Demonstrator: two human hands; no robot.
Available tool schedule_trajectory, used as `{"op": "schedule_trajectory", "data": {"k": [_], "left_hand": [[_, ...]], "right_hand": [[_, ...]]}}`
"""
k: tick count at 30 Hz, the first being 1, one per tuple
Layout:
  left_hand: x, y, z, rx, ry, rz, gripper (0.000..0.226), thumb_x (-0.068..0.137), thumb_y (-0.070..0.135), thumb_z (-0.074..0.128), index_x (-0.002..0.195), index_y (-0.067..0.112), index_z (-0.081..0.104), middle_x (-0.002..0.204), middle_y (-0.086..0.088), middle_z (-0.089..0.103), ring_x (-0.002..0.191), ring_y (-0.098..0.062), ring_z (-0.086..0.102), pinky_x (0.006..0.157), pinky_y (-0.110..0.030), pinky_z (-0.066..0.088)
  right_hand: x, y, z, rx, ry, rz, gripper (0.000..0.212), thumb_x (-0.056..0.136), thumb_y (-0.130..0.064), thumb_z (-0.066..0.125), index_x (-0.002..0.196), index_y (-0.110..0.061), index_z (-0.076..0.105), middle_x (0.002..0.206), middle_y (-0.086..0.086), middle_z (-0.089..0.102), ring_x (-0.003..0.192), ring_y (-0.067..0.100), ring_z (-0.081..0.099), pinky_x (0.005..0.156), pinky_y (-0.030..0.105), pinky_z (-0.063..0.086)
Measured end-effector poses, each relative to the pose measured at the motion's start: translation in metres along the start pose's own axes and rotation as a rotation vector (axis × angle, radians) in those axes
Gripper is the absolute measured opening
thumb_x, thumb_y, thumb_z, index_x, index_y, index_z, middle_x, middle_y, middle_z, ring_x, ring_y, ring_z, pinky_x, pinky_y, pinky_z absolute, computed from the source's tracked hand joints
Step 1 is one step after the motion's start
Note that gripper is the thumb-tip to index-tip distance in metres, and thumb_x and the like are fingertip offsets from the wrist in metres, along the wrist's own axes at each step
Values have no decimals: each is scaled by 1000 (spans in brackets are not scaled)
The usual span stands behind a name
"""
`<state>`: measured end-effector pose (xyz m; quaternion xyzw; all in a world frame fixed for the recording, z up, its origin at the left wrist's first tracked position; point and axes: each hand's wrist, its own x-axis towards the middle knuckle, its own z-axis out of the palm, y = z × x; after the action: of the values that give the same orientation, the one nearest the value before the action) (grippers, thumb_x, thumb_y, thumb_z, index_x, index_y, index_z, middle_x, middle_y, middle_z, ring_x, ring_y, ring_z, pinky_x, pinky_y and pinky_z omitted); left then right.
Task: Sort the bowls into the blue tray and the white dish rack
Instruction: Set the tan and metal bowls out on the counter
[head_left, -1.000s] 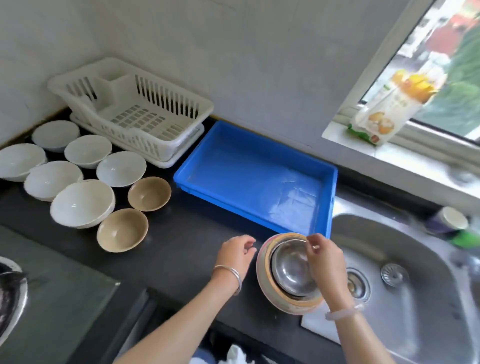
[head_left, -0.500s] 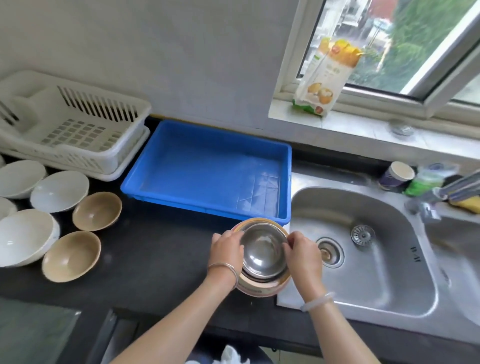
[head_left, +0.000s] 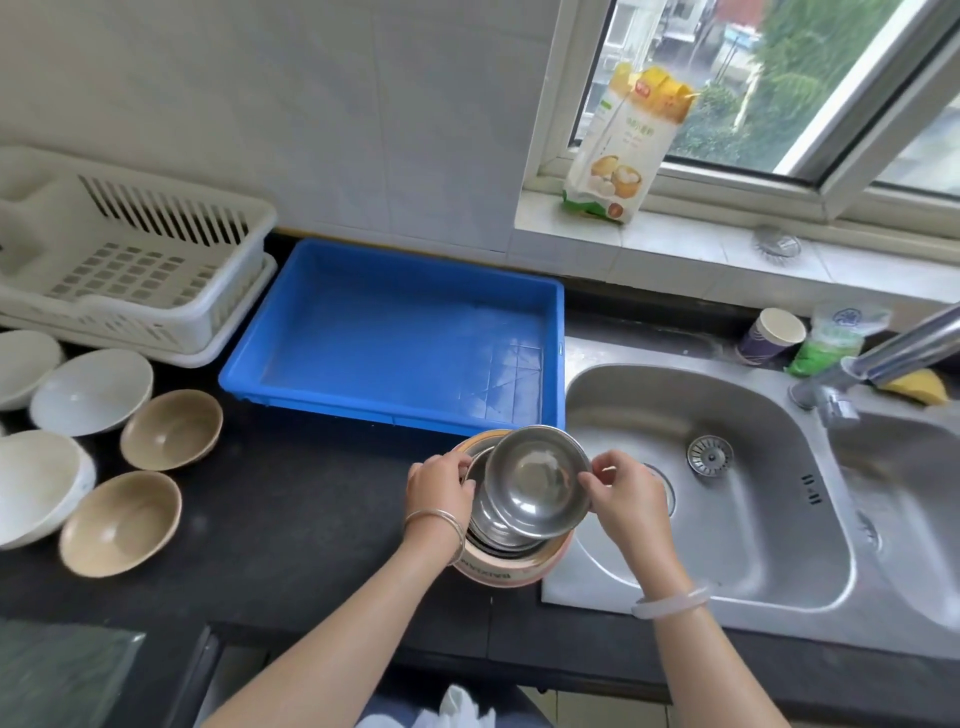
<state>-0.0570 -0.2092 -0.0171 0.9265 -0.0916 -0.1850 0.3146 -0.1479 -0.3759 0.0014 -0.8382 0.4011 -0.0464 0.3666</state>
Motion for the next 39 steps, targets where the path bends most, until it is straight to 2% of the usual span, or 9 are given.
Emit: {"op": "schedule_trajectory", "data": {"k": [2, 5, 10, 19, 22, 28, 32, 34, 39], "left_hand": [[1, 1, -1, -62, -6, -24, 23, 87, 15, 59, 109, 17, 63, 105, 0, 63, 98, -16, 56, 84, -28, 49], [2, 3, -3, -120, -15, -30, 14, 86, 13, 60, 99, 16, 65, 90, 3, 61, 82, -12, 56, 71, -23, 45], [1, 4, -5, -146, -48, -19, 6, 88, 12, 54, 86, 17, 57, 86, 3, 60, 78, -14, 56, 63, -21, 40], [-3, -3, -26, -330, 16, -51, 14, 85, 12, 58, 76, 21, 56, 76, 8, 61, 72, -12, 60, 59, -20, 47], [-4, -10, -40, -416, 60, -68, 13, 84, 13, 60, 76, 23, 57, 81, 7, 62, 79, -14, 63, 68, -31, 57], [-13, -40, -73, -575, 168, -157, 15, 83, 10, 62, 76, 23, 59, 81, 3, 66, 77, -13, 67, 60, -26, 59], [-23, -73, -91, -656, 237, -270, 14, 84, 8, 61, 79, 22, 59, 83, 0, 67, 76, -12, 67, 59, -23, 58], [-28, -92, -98, -718, 280, -335, 15, 84, 7, 60, 78, 20, 60, 83, -2, 67, 76, -12, 67, 56, -22, 57], [-43, -141, -110, -830, 365, -487, 16, 84, 3, 60, 74, 16, 59, 82, -9, 67, 79, -20, 66, 65, -32, 58]], "right_hand": [[1, 1, -5, -30, 8, 0, 10, 80, -15, 67, 73, -17, 60, 70, 0, 67, 70, 22, 64, 60, 26, 42], [0, 2, -8, 3, -18, 25, 2, 80, -13, 66, 79, -15, 66, 72, 3, 71, 72, 24, 68, 73, 33, 52], [-2, 2, -9, 43, -39, 41, 6, 80, -11, 67, 84, -14, 70, 75, 7, 74, 74, 29, 70, 79, 43, 55], [0, -10, -18, 207, -114, 53, 17, 80, -11, 67, 74, -27, 71, 59, -6, 72, 56, 12, 71, 74, 40, 59], [2, -22, -18, 299, -143, 36, 19, 80, -10, 68, 73, -27, 72, 63, -3, 73, 57, 13, 71, 74, 42, 60], [7, -54, -5, 316, -206, -39, 9, 79, -11, 69, 83, -17, 75, 61, -1, 72, 53, 11, 68, 65, 34, 60], [8, -76, 18, 327, -269, -71, 7, 80, -9, 71, 81, -16, 72, 61, -2, 70, 50, 6, 65, 51, 19, 53], [8, -88, 36, 310, -314, -81, 6, 80, -10, 70, 84, -14, 73, 66, 3, 71, 51, 8, 66, 54, 22, 55], [11, -121, 94, 318, -454, -83, 17, 82, -2, 64, 72, -15, 68, 51, -3, 62, 42, 4, 61, 44, 14, 49]]}}
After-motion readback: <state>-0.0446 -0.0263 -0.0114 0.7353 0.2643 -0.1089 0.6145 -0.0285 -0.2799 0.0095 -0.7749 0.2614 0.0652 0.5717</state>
